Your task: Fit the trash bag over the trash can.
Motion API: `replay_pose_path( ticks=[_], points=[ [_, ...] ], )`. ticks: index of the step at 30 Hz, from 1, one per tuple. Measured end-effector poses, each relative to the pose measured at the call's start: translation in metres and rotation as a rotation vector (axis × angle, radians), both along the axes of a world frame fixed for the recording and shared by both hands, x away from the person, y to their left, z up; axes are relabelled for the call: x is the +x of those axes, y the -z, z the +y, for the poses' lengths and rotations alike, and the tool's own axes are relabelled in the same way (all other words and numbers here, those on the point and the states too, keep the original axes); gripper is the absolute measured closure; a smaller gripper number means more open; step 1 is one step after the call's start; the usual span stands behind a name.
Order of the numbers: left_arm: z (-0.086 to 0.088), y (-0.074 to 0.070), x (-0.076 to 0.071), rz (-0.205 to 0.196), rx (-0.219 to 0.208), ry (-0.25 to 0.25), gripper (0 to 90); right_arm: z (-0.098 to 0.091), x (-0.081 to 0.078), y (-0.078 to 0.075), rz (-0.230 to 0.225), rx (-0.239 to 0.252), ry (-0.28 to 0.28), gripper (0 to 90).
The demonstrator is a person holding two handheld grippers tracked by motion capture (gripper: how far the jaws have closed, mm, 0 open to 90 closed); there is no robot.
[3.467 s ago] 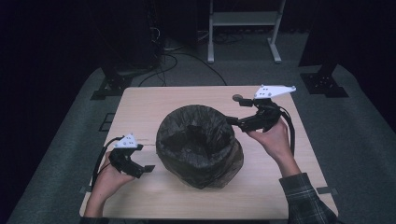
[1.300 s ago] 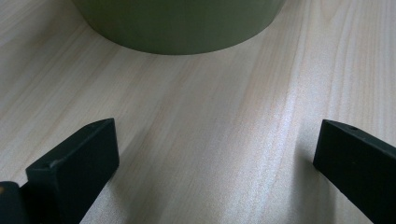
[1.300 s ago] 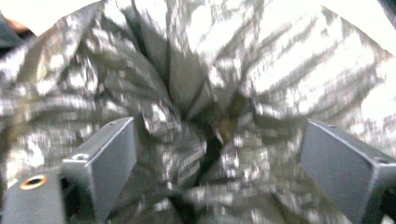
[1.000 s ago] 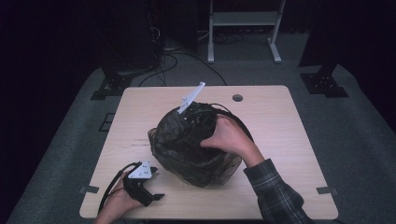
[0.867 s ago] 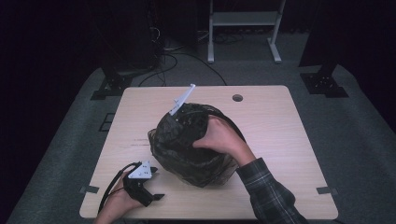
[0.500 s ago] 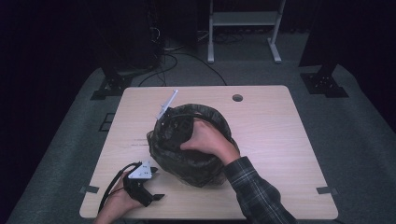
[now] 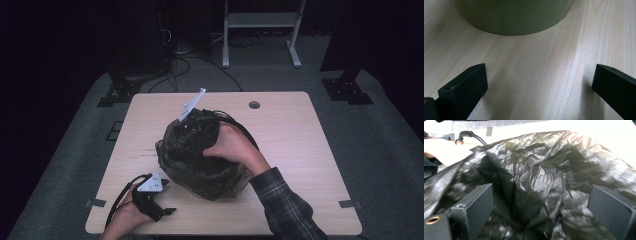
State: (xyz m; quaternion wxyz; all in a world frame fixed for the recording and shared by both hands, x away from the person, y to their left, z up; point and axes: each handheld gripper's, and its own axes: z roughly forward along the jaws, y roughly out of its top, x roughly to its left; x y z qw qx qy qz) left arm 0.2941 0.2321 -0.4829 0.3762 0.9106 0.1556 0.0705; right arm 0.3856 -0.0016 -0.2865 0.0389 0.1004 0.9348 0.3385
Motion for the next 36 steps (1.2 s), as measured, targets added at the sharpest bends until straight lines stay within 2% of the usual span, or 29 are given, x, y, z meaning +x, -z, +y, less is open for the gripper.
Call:
replay_pose_path(
  ticks=[10,17,25,31,36],
  points=[
    [0.0,0.0,0.0,0.0,-0.001,-0.005,0.0,-0.043,-0.01,-0.021,-0.023,0.095,0.004,5.3],
    [0.0,0.0,0.0,0.0,-0.001,-0.005,0.0,-0.078,-0.022,-0.026,-0.048,0.177,0.022,5.3],
    [0.0,0.0,0.0,0.0,-0.001,-0.005,0.0,-0.129,-0.041,-0.016,-0.071,0.222,0.094,5.3],
    [0.0,0.0,0.0,0.0,-0.001,-0.005,0.0,-0.168,-0.054,-0.001,-0.066,0.257,0.155,5.3],
    [0.0,0.0,0.0,0.001,0.0,-0.005,0.0,-0.189,-0.065,0.016,-0.049,0.282,0.182,5.3]
  ],
)
